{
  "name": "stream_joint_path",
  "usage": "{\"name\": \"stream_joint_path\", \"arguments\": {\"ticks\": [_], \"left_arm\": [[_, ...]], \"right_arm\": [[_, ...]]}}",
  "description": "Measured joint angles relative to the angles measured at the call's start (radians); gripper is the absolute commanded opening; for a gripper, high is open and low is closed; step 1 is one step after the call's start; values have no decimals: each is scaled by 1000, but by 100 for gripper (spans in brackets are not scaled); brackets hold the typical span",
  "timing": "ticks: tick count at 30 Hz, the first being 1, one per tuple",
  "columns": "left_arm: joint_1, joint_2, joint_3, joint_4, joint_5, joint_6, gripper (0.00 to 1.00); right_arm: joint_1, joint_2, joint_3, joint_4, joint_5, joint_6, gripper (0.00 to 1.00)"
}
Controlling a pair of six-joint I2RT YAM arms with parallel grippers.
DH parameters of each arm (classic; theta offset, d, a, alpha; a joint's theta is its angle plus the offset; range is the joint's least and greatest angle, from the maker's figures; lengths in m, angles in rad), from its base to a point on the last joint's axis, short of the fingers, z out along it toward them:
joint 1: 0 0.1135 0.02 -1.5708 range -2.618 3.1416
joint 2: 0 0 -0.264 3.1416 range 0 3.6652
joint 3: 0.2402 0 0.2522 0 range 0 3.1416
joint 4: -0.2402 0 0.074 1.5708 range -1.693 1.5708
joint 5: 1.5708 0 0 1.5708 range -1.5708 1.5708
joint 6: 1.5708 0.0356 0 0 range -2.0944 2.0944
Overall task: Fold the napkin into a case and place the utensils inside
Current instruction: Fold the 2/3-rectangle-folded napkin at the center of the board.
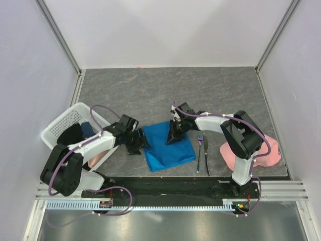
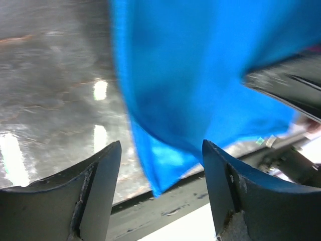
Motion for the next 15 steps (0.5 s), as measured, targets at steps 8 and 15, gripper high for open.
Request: {"name": "stream_joint_path", "arguments": {"ticks": [8,15], "left_arm": [[-7,53,47,-64,-61,15,67],[7,81,246,-129,-113,70,60]], "right_arm": [[0,-8,-18,-5,56,1,10],[-16,-23,-27,-2,97,0,11]]}}
